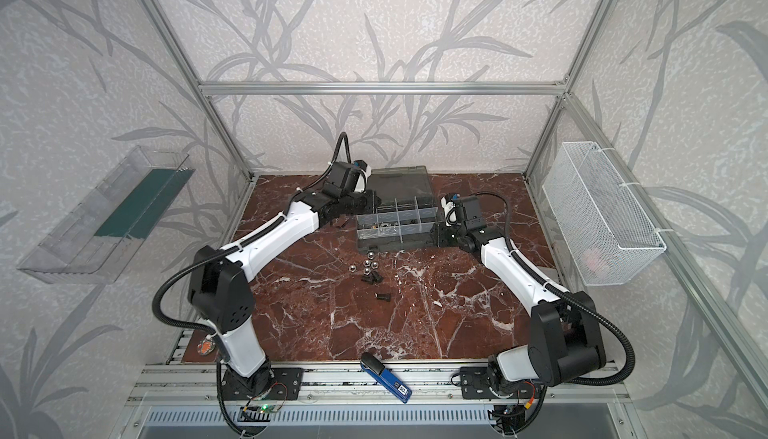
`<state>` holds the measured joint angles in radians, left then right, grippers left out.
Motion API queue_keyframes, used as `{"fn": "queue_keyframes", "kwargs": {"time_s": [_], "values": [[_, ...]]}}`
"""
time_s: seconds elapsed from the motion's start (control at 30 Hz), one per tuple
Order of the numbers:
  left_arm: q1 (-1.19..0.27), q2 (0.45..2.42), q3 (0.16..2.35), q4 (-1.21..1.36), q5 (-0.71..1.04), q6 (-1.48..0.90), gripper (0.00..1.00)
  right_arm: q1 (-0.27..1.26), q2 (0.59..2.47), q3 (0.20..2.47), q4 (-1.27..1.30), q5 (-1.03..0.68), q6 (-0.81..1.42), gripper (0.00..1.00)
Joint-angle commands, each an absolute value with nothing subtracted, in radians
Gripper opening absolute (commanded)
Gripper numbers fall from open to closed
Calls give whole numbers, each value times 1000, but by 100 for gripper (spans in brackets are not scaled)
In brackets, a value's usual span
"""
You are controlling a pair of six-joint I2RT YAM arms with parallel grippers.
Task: Sort the screws and nuts into containers
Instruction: 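Lift the black hex nut and carry it over the black-nut compartment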
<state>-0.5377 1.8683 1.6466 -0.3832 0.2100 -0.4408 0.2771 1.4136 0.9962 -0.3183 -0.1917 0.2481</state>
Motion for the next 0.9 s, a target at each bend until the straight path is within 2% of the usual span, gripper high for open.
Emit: {"fn": "queue_keyframes", "kwargs": {"time_s": [0.0,0.2,0.53,0.87], "values": [[-556,1998,1756,-316,337,-419,0,270,1362,969,-313,-173,279,53],[-564,2159,1823,-148,435,-499,0,264,1321,924,-314,-155,288,53],[-607,2294,1901,-204,401,-484,0,261,1298,890,-311,-156,293,53],[-611,2308,1892,-221,348,-497,0,261,1282,877,-314,-160,293,53]]}}
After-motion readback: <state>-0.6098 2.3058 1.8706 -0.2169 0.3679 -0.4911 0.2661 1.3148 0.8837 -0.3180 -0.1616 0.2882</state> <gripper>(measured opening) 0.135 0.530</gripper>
